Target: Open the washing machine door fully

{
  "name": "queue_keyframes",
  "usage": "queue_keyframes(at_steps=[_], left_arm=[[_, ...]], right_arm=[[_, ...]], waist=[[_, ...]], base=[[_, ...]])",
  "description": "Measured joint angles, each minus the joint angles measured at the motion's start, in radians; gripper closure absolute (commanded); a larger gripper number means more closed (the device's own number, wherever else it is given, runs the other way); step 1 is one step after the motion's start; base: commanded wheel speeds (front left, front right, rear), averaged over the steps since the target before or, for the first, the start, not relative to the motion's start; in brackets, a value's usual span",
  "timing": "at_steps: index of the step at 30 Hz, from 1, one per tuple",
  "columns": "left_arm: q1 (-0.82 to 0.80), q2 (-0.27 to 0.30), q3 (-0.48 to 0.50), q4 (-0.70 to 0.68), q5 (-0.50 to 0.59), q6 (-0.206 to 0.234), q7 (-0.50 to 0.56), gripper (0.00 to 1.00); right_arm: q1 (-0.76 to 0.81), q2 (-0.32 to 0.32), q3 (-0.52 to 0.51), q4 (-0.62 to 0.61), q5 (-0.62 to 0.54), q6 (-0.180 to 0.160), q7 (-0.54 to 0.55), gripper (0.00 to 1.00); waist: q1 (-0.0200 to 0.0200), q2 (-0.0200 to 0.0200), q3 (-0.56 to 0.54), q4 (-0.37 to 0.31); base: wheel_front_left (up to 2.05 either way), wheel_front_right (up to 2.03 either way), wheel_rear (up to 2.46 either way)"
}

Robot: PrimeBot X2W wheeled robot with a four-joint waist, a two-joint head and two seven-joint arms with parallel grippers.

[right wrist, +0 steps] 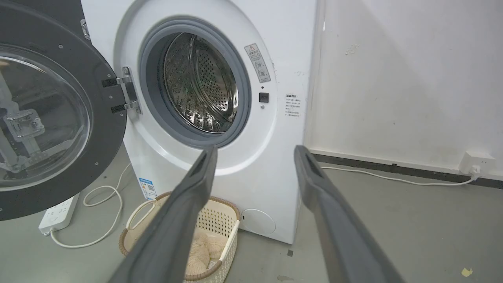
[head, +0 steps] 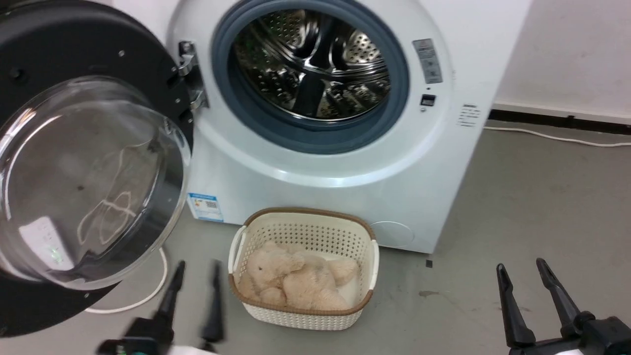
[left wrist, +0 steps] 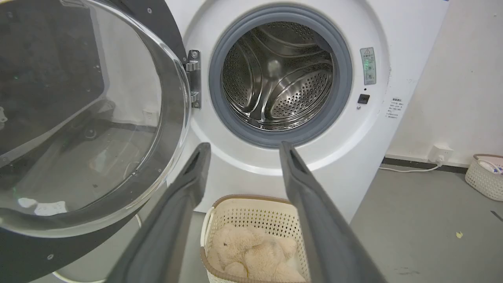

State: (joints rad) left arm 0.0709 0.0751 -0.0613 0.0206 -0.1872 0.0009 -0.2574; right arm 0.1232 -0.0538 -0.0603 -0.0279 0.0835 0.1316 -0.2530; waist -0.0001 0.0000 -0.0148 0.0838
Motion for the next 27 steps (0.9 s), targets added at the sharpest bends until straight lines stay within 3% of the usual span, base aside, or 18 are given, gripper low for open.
queue_keyframes(at_steps=[7,27], left_arm=[[0.023,-0.008,-0.054,0.035,0.035,0.0,0.0,0.0],[0.014,-0.01,-0.05,0.079,0.071,0.018,0.0,0.0]], right_arm=[[0.014,0.0,-0.002,0.013,0.024,0.0,-0.004,0.0],[0.012,0.0,-0.003,0.02,0.036,0.0,-0.004,0.0]], waist=[[0.0001,0.0,-0.008,-0.023],[0.0002,0.0,-0.004,-0.038]], base=[[0.0,0.0,0.0],[0.0,0.0,0.0]])
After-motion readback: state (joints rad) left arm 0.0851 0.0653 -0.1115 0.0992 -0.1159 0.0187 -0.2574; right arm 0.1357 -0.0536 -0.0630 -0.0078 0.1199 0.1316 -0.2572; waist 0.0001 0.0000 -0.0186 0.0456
